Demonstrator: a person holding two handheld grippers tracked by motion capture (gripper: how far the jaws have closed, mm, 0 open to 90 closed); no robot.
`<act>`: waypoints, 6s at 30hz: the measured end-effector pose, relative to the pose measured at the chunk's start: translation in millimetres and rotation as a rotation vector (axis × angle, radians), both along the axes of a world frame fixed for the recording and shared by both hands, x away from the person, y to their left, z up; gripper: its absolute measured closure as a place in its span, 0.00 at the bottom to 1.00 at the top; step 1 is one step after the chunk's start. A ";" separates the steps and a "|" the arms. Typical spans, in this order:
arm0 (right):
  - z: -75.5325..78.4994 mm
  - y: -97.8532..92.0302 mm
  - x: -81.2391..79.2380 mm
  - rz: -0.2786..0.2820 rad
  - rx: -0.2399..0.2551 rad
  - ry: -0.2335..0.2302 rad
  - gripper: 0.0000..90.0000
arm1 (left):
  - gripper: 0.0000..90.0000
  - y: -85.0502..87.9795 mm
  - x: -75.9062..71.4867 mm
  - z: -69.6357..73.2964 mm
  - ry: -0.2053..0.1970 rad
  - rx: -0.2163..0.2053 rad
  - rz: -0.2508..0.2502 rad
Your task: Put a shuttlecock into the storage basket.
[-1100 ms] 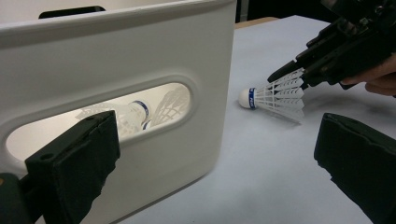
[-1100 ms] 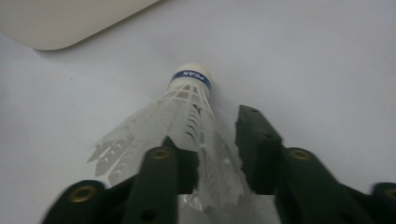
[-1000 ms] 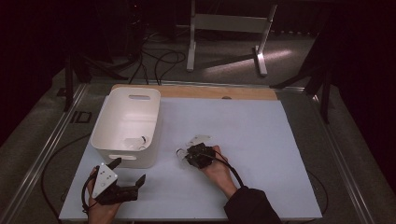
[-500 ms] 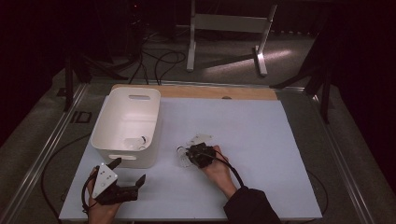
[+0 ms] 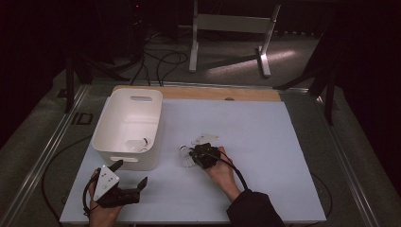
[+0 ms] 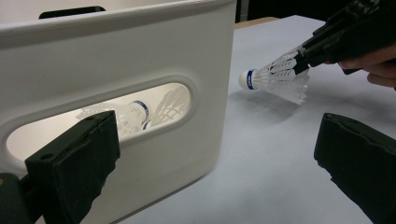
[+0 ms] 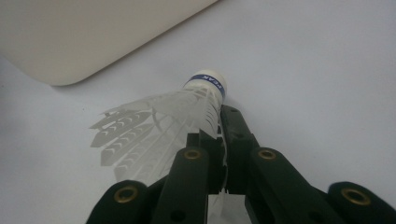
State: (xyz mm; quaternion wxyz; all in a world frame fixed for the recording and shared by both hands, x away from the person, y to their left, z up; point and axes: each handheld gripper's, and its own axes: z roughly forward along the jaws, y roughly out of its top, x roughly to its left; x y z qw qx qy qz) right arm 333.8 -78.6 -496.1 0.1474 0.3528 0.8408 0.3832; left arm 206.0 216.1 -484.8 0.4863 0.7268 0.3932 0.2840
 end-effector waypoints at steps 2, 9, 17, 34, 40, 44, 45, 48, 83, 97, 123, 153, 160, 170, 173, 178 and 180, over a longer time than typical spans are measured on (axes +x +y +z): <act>1.1 -0.2 -0.3 -0.004 0.001 -0.004 0.99 | 0.01 0.0 0.0 0.0 0.000 0.000 0.000; 3.9 0.2 -0.6 -0.016 0.009 -0.008 0.99 | 0.01 0.0 0.0 0.0 0.001 0.001 0.000; 6.2 0.9 -1.2 -0.024 0.012 -0.012 0.99 | 0.01 0.0 0.0 0.0 0.001 0.001 0.000; 12.5 -1.8 -1.7 -0.047 0.037 -0.017 0.99 | 0.01 -0.3 0.3 -0.3 0.001 0.002 0.000; 14.5 -2.2 -1.5 -0.051 0.038 -0.023 0.99 | 0.01 -0.2 0.2 -0.2 0.001 0.002 0.000; 16.1 -2.1 -1.6 -0.054 0.040 -0.023 0.99 | 0.01 -0.1 0.2 -0.2 0.000 0.002 0.000; 16.6 -1.9 -1.8 -0.056 0.041 -0.023 0.99 | 0.01 0.0 0.2 -0.1 0.000 0.002 0.000; 17.7 -1.8 -1.9 -0.057 0.040 -0.025 0.99 | 0.01 0.0 0.1 -0.1 0.001 0.000 0.000; 36.2 1.3 1.5 -0.067 0.059 -0.035 0.99 | 0.01 0.1 0.0 0.0 0.000 0.000 0.000; 43.4 4.9 4.7 -0.069 0.074 -0.032 0.99 | 0.01 0.3 -0.1 0.0 0.000 -0.002 0.001; 52.6 9.6 10.5 -0.077 0.105 -0.015 0.99 | 0.01 0.5 0.0 0.0 0.000 -0.002 0.002; 64.1 15.9 18.5 -0.085 0.126 -0.015 0.99 | 0.01 0.8 -0.3 0.1 -0.001 -0.005 0.004; 66.3 16.0 20.9 -0.091 0.128 -0.014 1.00 | 0.01 0.7 -0.2 0.1 -0.002 -0.006 0.004; 73.7 19.1 24.2 -0.084 0.134 -0.021 0.99 | 0.01 0.8 -0.3 0.1 -0.001 -0.005 0.003; 75.0 20.1 25.3 -0.082 0.135 -0.021 1.00 | 0.01 0.9 -0.3 0.1 -0.001 -0.005 0.003; 75.5 21.0 26.9 -0.085 0.139 -0.017 1.00 | 0.01 0.9 -0.1 0.1 -0.001 -0.005 0.003; 75.5 20.9 27.6 -0.085 0.140 -0.015 1.00 | 0.01 0.8 -0.1 0.1 0.000 -0.005 0.003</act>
